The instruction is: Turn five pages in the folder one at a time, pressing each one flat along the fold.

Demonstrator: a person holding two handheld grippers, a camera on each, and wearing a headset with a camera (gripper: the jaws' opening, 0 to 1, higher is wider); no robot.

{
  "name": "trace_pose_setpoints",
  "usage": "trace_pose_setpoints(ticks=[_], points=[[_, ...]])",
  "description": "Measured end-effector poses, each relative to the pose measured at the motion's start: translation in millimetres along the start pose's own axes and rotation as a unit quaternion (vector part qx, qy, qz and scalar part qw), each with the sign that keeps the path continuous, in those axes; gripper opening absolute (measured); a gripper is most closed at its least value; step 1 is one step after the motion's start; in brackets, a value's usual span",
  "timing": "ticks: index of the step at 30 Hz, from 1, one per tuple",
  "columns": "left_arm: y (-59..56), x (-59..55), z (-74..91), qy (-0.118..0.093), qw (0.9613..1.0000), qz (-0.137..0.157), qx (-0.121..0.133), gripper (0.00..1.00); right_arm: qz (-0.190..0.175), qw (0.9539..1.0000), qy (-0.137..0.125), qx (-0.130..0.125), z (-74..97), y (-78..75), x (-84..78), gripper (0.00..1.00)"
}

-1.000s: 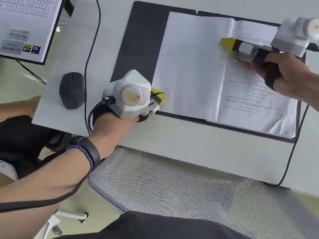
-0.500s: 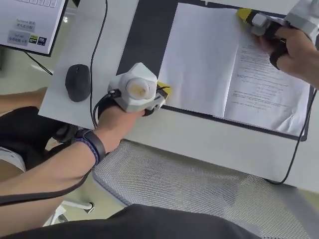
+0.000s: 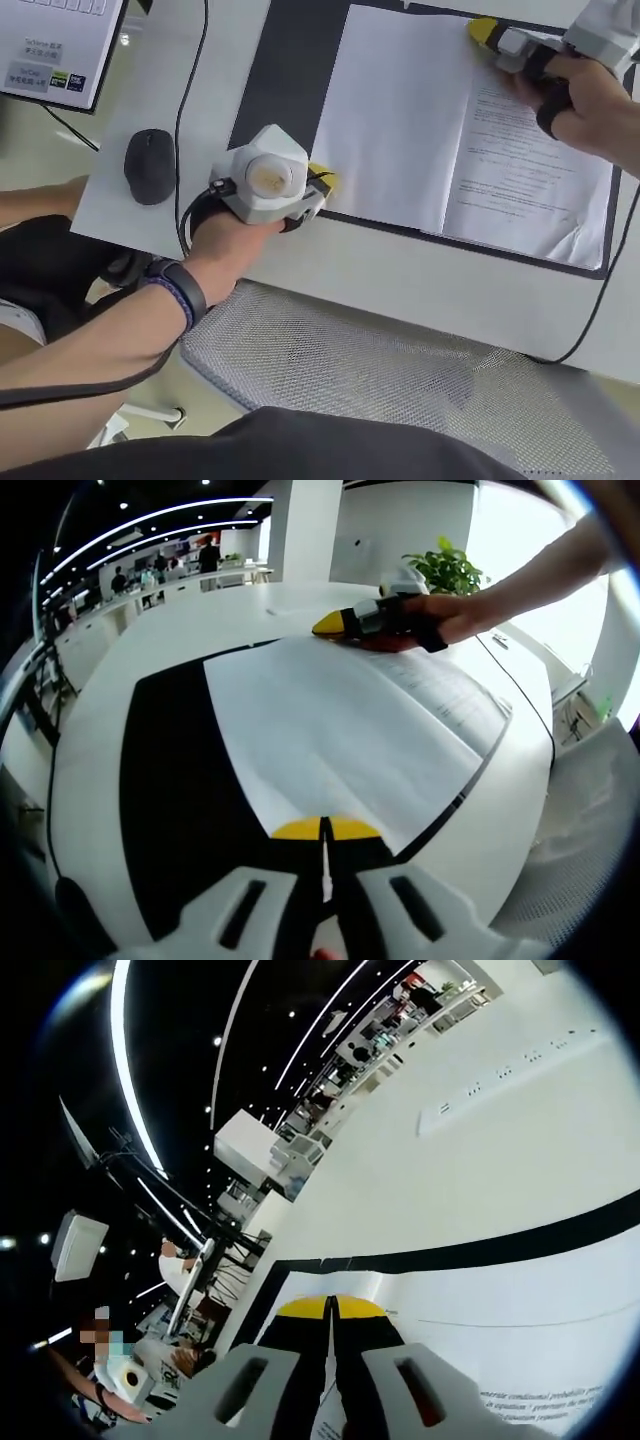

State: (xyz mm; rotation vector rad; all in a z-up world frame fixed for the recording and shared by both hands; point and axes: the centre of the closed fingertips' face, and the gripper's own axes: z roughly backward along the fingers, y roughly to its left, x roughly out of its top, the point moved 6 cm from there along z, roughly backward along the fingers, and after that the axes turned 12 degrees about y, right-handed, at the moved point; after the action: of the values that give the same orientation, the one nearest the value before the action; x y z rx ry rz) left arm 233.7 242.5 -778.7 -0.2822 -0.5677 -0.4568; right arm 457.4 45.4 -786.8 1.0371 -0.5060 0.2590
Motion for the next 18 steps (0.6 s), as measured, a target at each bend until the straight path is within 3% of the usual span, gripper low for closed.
trace_pose_setpoints(ticks=[10,18], points=[[-0.4,0.2,0.6,-0.003,1.0,0.0,-0.002,0.0,0.032,0.9987,0.034,0.022,15.1,25.8,-41.6,0.0],[-1.0,0.6,1.5,-0.003,1.0,0.0,-0.003,0.0,0.036,0.9967,0.056,0.046,28.5,33.8,-65.0,0.0]])
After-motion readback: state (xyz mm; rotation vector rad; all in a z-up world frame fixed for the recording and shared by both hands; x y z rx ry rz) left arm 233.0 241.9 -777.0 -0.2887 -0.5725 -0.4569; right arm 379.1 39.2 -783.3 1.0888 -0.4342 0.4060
